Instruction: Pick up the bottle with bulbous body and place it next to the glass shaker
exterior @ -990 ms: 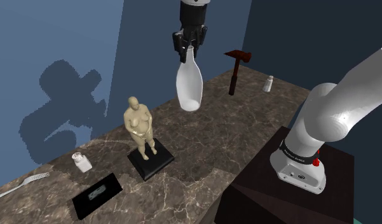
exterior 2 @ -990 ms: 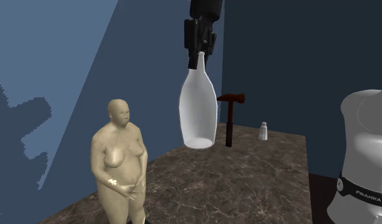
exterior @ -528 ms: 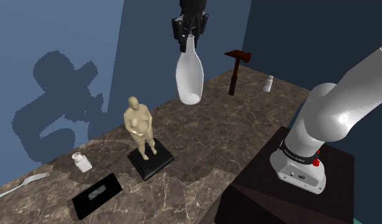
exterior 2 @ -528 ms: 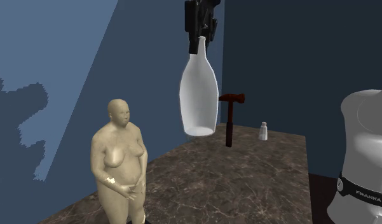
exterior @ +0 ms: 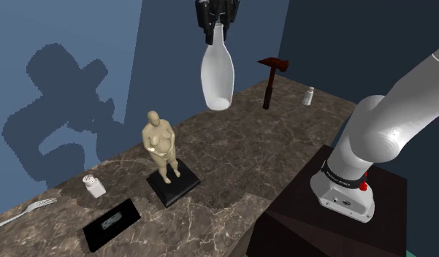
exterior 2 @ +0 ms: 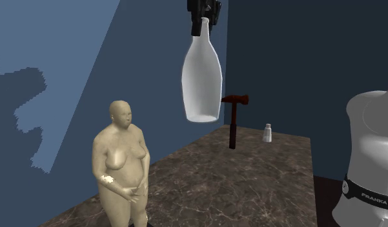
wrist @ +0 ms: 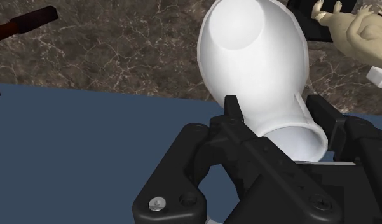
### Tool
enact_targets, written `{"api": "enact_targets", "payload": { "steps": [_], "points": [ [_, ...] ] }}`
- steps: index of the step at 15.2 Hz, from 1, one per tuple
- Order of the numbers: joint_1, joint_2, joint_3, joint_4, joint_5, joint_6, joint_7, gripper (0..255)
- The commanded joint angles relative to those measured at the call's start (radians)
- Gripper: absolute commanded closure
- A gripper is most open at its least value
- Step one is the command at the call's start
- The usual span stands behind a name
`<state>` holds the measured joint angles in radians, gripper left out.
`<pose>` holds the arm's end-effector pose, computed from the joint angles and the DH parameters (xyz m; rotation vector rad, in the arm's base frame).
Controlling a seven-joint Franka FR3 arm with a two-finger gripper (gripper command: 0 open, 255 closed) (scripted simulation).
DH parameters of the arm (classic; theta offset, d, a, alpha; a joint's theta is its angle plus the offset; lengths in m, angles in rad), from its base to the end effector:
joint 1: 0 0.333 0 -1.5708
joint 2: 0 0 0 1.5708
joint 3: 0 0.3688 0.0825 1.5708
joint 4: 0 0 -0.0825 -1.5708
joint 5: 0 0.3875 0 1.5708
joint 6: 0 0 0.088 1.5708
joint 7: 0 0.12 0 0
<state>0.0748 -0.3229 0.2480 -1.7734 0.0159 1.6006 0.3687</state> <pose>0.4134 0.1669 0.7264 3.1198 -0.0813 0.2398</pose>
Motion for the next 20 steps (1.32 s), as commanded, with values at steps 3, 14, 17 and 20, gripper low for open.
{"api": "enact_targets", "payload": {
  "steps": [3, 14, 17, 20],
  "points": [
    [-0.002, 0.021, 0.000, 0.079, -0.005, -0.059, 0.000, 255],
    [-0.029, -0.031, -0.067, 0.120, -0.002, -0.150, -0.094, 255],
    [-0.044, -0.094, -0.123, 0.061, -0.003, -0.153, -0.166, 255],
    [-0.059, -0.148, -0.179, 0.014, -0.012, -0.159, -0.236, 255]
  ]
}}
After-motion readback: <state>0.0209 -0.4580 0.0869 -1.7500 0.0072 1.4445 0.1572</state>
